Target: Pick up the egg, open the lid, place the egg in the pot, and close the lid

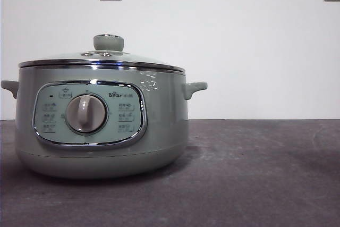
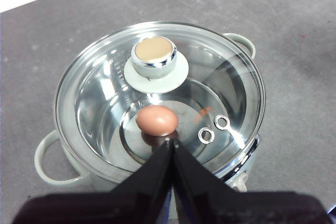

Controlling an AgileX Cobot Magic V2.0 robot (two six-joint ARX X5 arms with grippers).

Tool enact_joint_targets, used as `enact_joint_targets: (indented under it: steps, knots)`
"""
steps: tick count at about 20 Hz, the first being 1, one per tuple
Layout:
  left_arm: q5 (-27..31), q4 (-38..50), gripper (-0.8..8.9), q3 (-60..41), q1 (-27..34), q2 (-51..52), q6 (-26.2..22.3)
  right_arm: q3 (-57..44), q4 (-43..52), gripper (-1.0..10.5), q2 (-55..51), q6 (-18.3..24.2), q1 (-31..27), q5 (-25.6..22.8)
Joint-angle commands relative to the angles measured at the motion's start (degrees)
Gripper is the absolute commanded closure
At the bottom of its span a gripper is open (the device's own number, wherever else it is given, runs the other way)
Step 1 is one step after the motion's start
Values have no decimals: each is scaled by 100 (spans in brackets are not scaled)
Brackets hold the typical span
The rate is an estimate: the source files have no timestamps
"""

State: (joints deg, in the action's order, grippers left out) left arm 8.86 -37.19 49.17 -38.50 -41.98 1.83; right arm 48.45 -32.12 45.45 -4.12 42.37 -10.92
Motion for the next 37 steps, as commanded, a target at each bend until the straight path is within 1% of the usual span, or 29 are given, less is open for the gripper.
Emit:
enact_joint_targets:
  steps: [1, 2, 3, 4, 6, 7, 8, 11, 12, 14, 17, 20, 24, 37]
  knots:
    - [2, 15, 817, -22, -15, 4, 55, -48, 17, 945, -13, -72, -2, 4]
    - [7, -31, 817, -22, -15, 72, -50, -48, 17, 946, -13, -72, -4, 4]
    - [164, -63, 817, -22, 66, 232, -313, -48, 17, 945, -13, -72, -2, 4]
    - [155, -26, 817, -35, 179, 372, -358, -48, 15, 945, -13, -72, -2, 4]
    - [107, 315, 817, -170, 629, 750, -354, -48, 15, 945, -13, -72, -4, 2]
    - [-52, 669, 817, -380, 973, 1010, -356, -48, 15, 945, -13, -74, -2, 4]
    - [-254, 1034, 817, -636, 1287, 1257, -354, -48, 15, 946, -13, -72, -2, 4]
    - [-920, 2186, 817, -1875, 2365, 2201, -352, -48, 15, 945, -13, -72, -2, 4]
    - [-1062, 2398, 817, -2260, 2625, 2461, -352, -48, 15, 945, -13, -72, -2, 4]
    - [-1231, 2667, 817, -3062, 3088, 2970, -350, -48, 15, 945, -15, -72, -2, 4]
    - [-1217, 2688, 817, -3974, 3526, 3532, -339, -48, 15, 945, -13, -72, -4, 4]
    - [-1213, 2680, 817, -4522, 3724, 3897, -339, -48, 15, 946, -13, -72, -2, 4]
    - [-1209, 2688, 817, -4883, 3827, 4190, -339, -48, 15, 946, -13, -72, -2, 4]
    - [-1200, 2669, 817, -4894, 3825, 4188, -341, -48, 13, 946, -13, -72, -4, 4]
